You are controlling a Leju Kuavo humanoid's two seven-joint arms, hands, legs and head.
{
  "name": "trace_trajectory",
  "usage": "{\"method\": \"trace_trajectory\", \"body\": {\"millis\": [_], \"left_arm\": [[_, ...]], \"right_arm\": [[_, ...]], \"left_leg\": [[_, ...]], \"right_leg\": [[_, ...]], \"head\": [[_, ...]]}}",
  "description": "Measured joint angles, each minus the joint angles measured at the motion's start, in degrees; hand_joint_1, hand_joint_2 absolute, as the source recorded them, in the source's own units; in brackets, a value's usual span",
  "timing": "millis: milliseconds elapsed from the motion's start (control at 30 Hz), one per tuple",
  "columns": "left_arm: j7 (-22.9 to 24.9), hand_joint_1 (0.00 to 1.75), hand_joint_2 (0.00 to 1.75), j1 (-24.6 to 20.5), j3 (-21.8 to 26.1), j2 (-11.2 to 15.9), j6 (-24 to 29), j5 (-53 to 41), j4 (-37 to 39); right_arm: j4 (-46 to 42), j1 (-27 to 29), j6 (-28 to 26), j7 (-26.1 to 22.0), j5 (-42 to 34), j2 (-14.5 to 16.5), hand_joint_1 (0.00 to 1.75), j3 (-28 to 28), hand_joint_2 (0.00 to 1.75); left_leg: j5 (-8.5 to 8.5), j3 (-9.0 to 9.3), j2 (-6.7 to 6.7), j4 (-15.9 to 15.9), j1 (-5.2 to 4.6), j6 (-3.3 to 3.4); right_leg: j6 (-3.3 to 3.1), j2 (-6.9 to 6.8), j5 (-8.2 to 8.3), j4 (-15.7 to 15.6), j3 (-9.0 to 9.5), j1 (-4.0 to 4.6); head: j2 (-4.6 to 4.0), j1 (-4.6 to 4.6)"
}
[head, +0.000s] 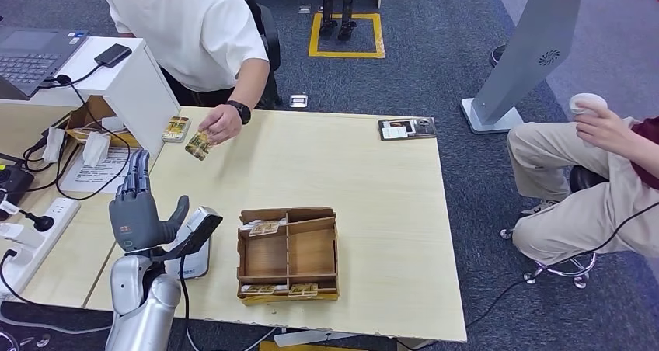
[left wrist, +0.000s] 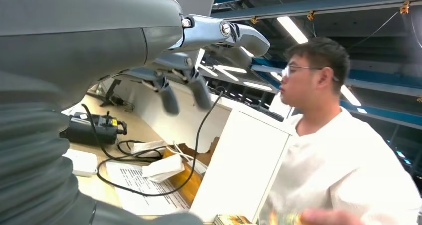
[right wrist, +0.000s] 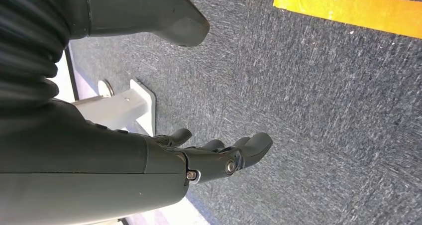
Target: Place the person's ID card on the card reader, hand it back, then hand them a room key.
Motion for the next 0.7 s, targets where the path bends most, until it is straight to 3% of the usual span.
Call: {"method": "trace_trajectory", "body": {"millis": [233,433,700], "left_arm": [[-3.29,0.0,1.75,0.66,-0.16,-0.23,0.01,4.86,-0.08],[-9.22,0.0,1.75,4.63,-3.77,-0.36,0.01,24.9,-4.12],[-13.33,0.0,1.75,9.49,-8.21,-0.31,-0.01,30.7,-11.66]], "right_arm": [[0.0,0.0,-0.12,-0.33,-0.87,0.08,0.0,0.0,1.75],[0.0,0.13,-1.01,-0.46,-2.52,0.14,0.0,0.0,1.75],[0.0,0.25,-1.47,-0.66,-3.25,0.18,0.0,0.0,1.75]], "left_leg": [[0.0,0.0,0.0,0.0,0.0,0.0],[-0.01,-0.02,0.02,0.0,0.0,0.0],[-0.01,-0.04,0.03,0.0,0.0,0.01]], "right_leg": [[0.0,0.0,0.0,0.0,0.0,0.0],[0.01,0.06,-0.01,0.0,-0.03,0.0],[0.0,0.06,-0.01,0.0,-0.04,0.0]], "head": [[0.0,-0.01],[0.01,-0.01],[0.01,0.01]]}}
